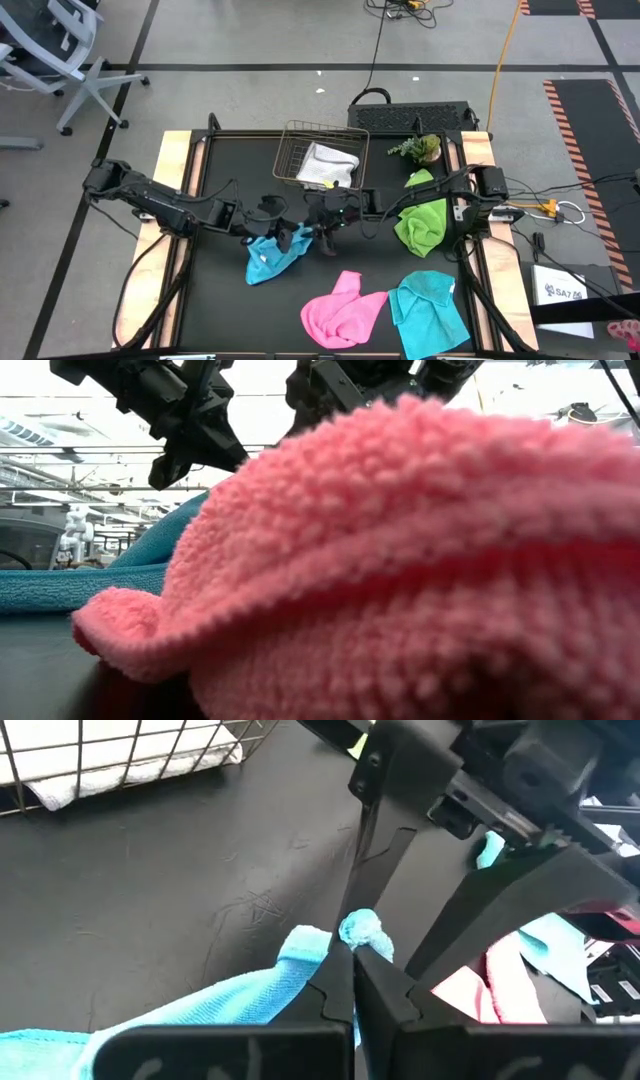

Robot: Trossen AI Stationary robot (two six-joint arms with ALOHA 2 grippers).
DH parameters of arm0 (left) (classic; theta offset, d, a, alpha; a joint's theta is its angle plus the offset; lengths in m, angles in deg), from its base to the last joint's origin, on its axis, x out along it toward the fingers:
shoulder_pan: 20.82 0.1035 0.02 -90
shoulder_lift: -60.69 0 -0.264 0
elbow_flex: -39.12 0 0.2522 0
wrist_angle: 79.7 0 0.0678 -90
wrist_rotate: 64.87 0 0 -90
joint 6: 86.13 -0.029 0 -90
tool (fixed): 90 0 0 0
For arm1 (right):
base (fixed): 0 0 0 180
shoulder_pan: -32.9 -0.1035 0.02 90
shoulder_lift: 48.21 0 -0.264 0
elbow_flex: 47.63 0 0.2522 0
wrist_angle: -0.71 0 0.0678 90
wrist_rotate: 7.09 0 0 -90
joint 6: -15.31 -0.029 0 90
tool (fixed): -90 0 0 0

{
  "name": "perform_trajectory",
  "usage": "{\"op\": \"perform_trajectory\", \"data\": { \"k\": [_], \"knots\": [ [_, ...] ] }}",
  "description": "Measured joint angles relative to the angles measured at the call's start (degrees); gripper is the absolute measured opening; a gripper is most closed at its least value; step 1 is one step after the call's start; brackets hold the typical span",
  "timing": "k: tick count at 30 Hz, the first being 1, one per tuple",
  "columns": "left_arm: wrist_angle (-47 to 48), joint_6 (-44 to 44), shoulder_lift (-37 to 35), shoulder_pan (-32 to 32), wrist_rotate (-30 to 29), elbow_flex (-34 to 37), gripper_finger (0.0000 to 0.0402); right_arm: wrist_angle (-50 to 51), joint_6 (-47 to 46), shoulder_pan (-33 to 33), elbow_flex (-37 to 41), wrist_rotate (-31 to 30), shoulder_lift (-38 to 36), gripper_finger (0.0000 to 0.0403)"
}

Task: Fold microfiber towels
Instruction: Fold the left blue microfiber cloth

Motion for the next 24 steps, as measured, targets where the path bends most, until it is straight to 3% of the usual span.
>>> {"op": "perform_trajectory", "data": {
  "k": [12, 19, 24],
  "knots": [
    [0.1, 0.0, 0.0, -0.2, 1.0, 0.0, 0.0000, -1.9, -0.9, 1.2, 0.0, -0.3, 0.0, 0.0122],
    [0.4, 0.0, 0.0, -0.2, 1.0, 0.0, 0.0000, -1.7, -0.9, 1.2, 0.0, 0.0, 0.0, 0.0019],
    [0.5, 0.0, 0.0, -0.2, 1.0, 0.1, 0.0000, -1.4, -0.9, 1.2, 0.0, 0.0, 0.0, 0.0009]
  ]
}}
